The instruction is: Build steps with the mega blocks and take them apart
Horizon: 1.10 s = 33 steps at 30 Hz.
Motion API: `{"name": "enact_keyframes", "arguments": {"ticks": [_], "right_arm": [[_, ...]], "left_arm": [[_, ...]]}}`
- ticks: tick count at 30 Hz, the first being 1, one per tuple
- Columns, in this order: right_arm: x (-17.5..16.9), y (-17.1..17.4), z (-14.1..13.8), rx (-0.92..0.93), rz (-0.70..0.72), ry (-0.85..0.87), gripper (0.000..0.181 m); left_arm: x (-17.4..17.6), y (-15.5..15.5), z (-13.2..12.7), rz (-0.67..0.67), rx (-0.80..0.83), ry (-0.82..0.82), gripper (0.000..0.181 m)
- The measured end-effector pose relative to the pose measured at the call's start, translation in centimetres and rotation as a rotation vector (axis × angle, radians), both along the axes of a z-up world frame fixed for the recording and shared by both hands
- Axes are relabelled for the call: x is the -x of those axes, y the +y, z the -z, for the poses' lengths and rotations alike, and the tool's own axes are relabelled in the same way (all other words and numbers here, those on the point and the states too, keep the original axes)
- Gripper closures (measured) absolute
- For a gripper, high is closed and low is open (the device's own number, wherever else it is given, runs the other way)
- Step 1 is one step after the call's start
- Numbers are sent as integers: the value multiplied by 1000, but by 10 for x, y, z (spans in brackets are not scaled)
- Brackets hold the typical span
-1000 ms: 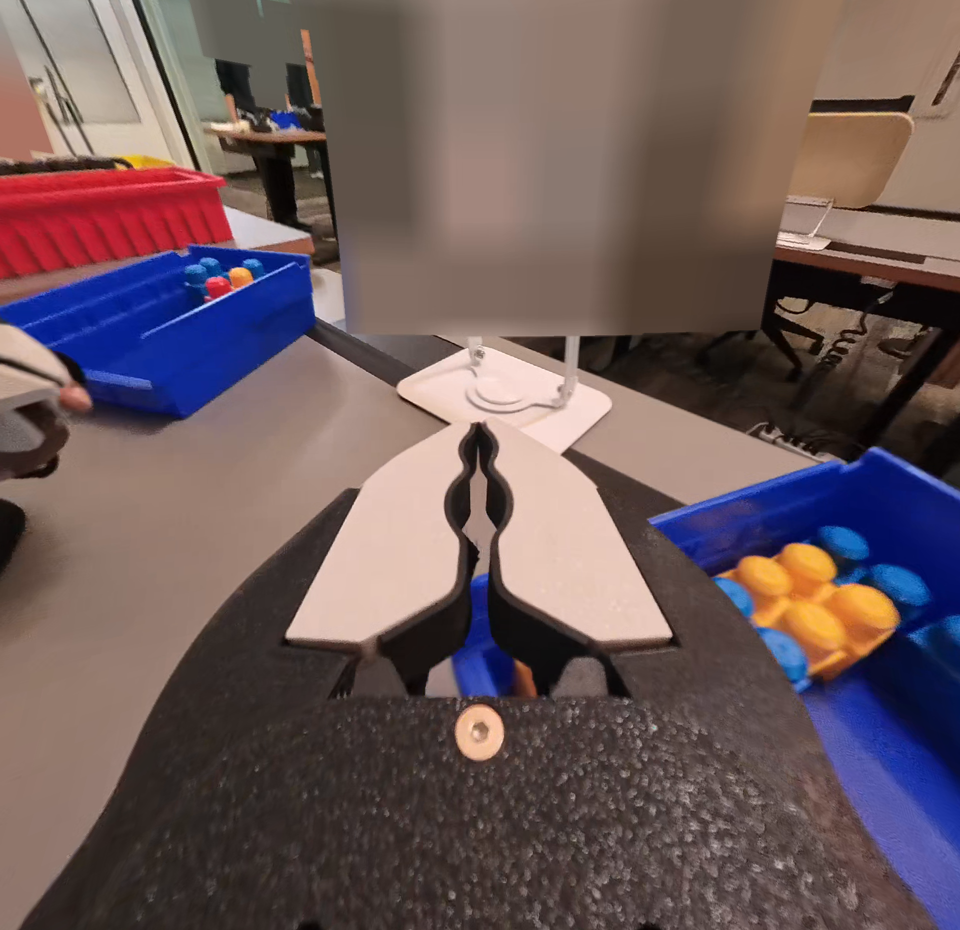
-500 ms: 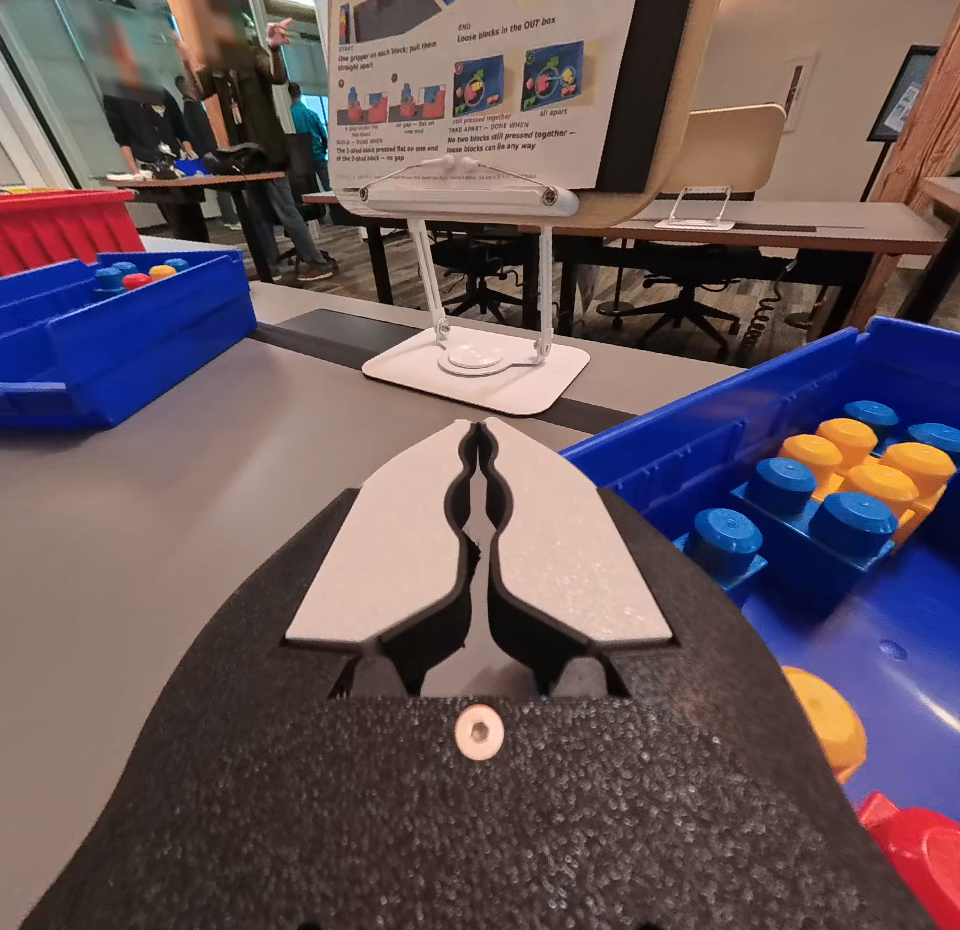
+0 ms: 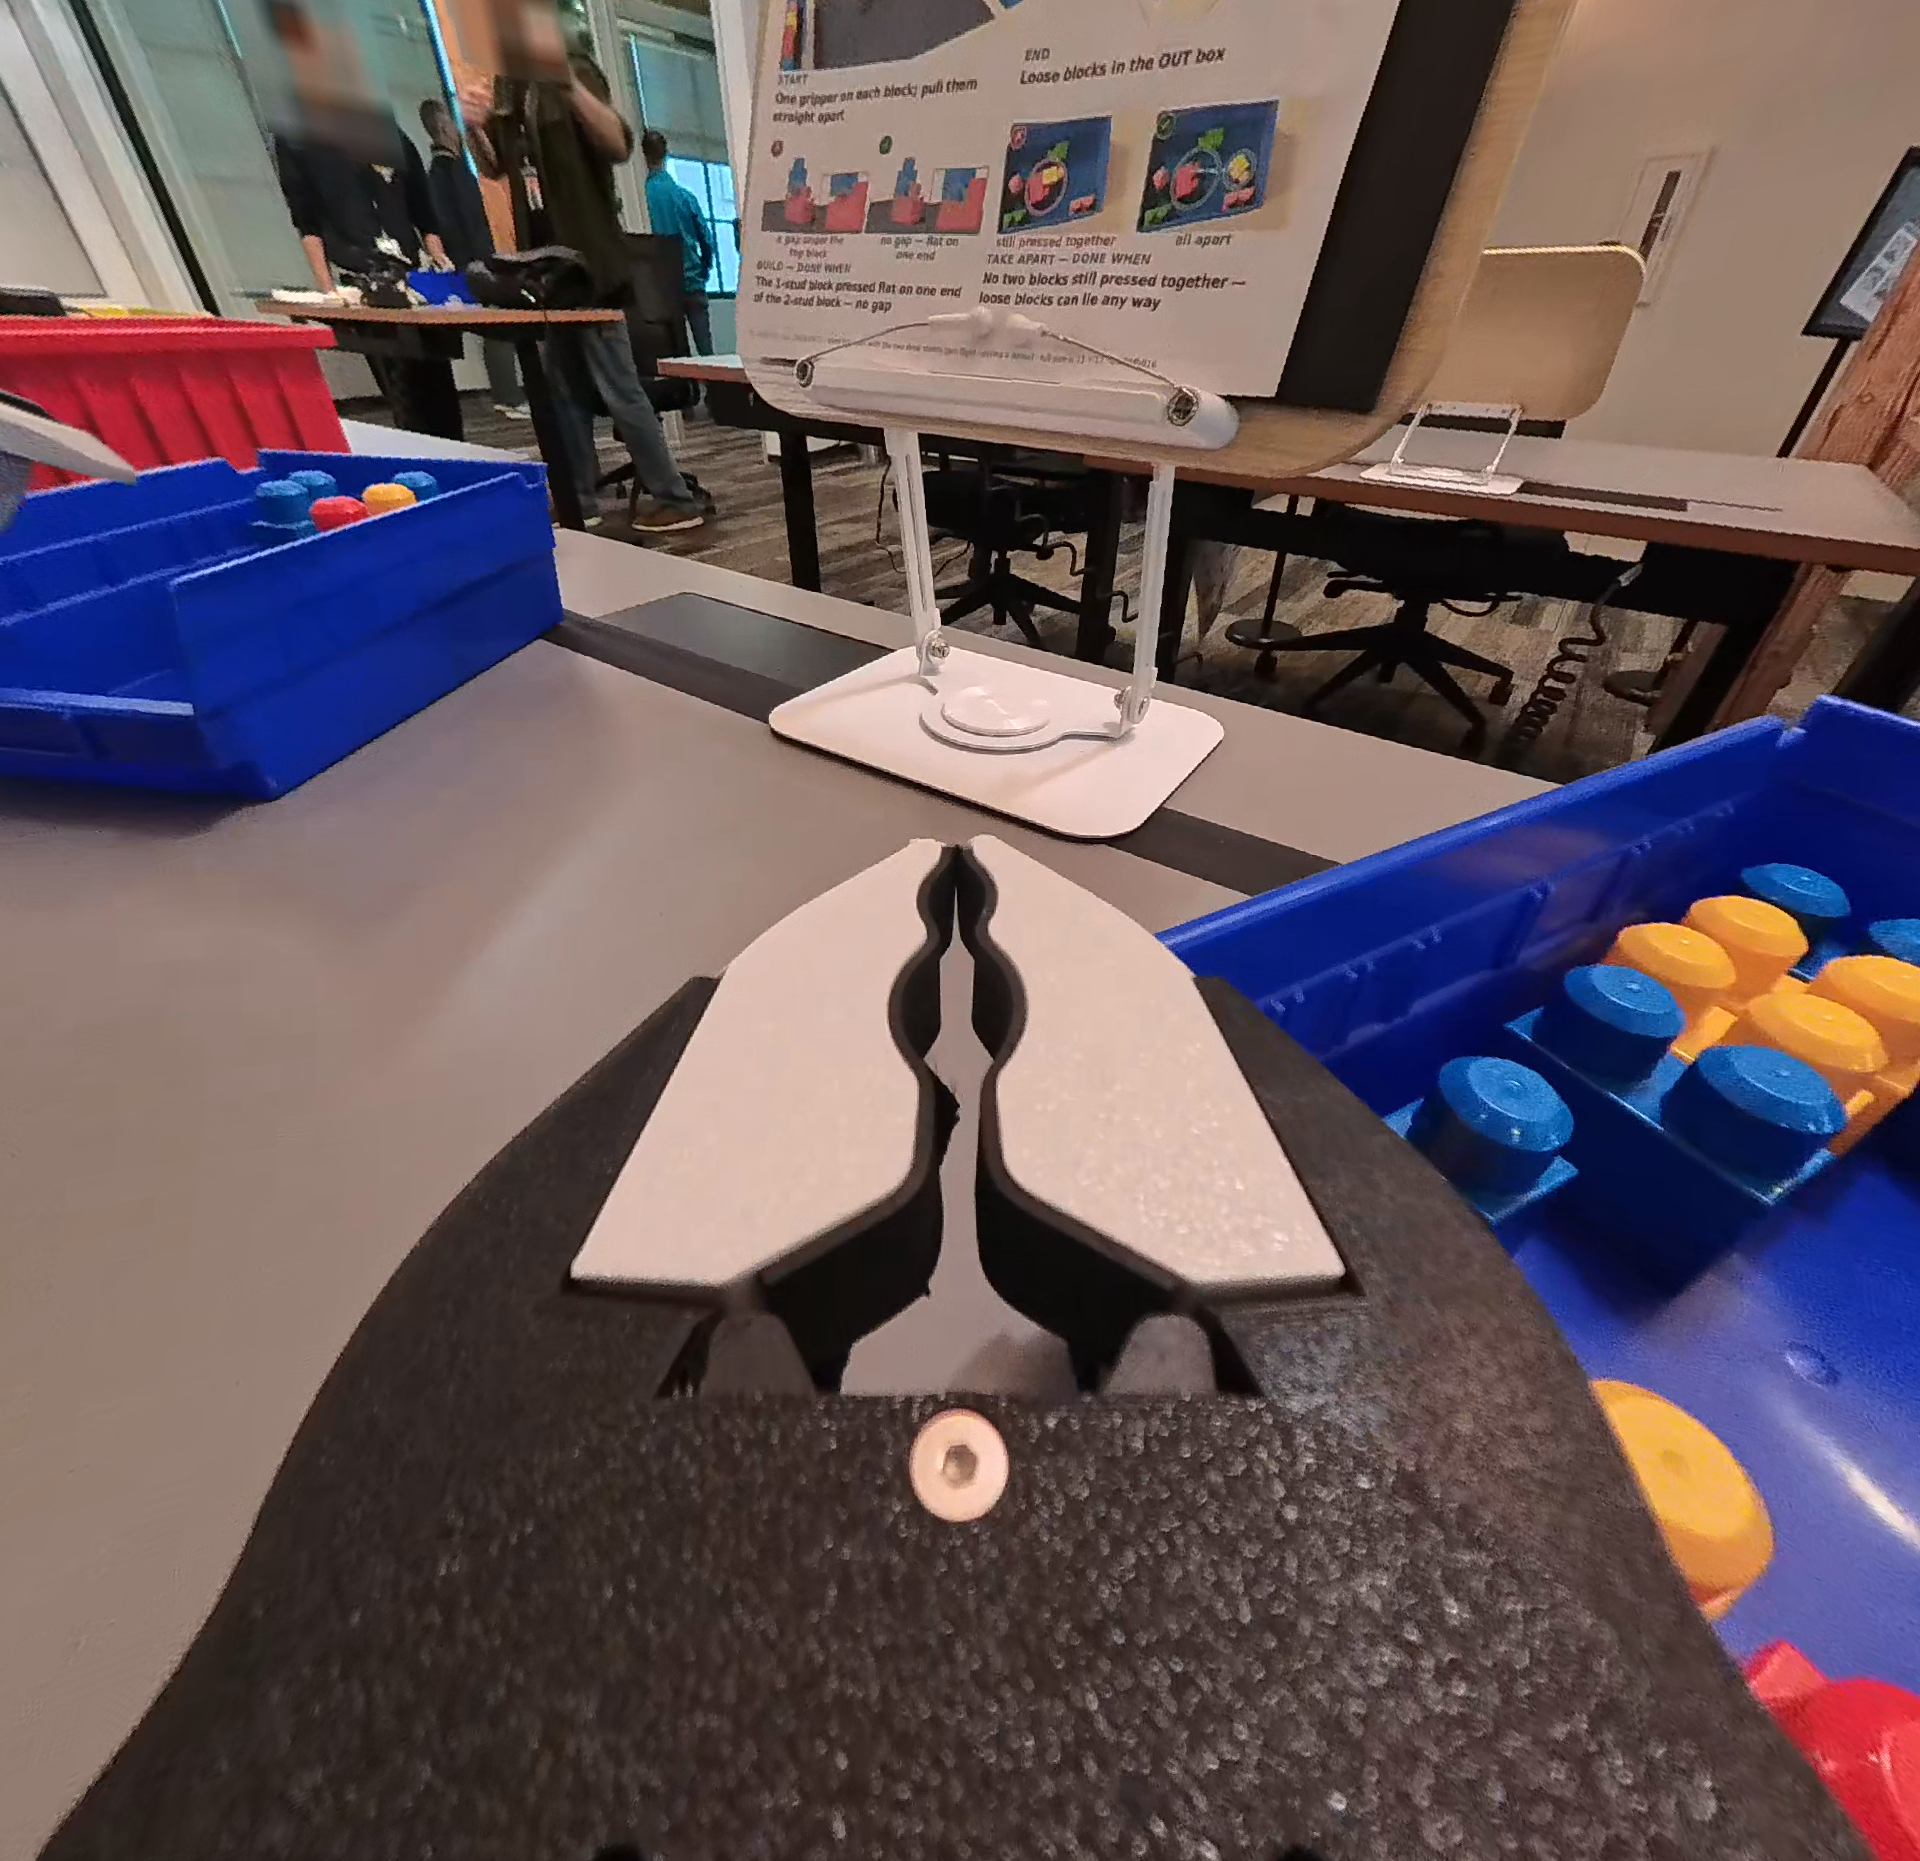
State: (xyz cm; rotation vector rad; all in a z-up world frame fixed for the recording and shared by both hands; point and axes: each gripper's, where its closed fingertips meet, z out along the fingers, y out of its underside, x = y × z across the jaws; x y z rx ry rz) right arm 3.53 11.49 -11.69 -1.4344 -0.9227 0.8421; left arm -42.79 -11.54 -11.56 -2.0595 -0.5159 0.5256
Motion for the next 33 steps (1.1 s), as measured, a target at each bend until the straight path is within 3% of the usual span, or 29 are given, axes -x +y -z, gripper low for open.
{"name": "enact_keyframes", "arguments": {"ticks": [10,12,15,19,23,29,33], "right_arm": [[3,-2,9,-9,-3,-39,181],[3,-3,9,-16,-10,-40,181],[3,-5,8,-28,-14,-40,181],[2,-6,5,-44,-11,-35,181],[2,-5,3,-37,5,-22,181],[4,-12,-7,-35,15,17,181],[19,-40,-27,-47,-67,61,179]], "left_arm": [[20,70,52,-41,-2,-79,127],[25,75,59,-50,17,-82,141],[31,73,60,-74,5,-90,144],[26,58,35,-68,-44,5,144],[-3,40,-5,-18,-184,50,144],[-88,32,-61,190,-398,53,145],[-162,42,-85,382,-501,8,145]]}}
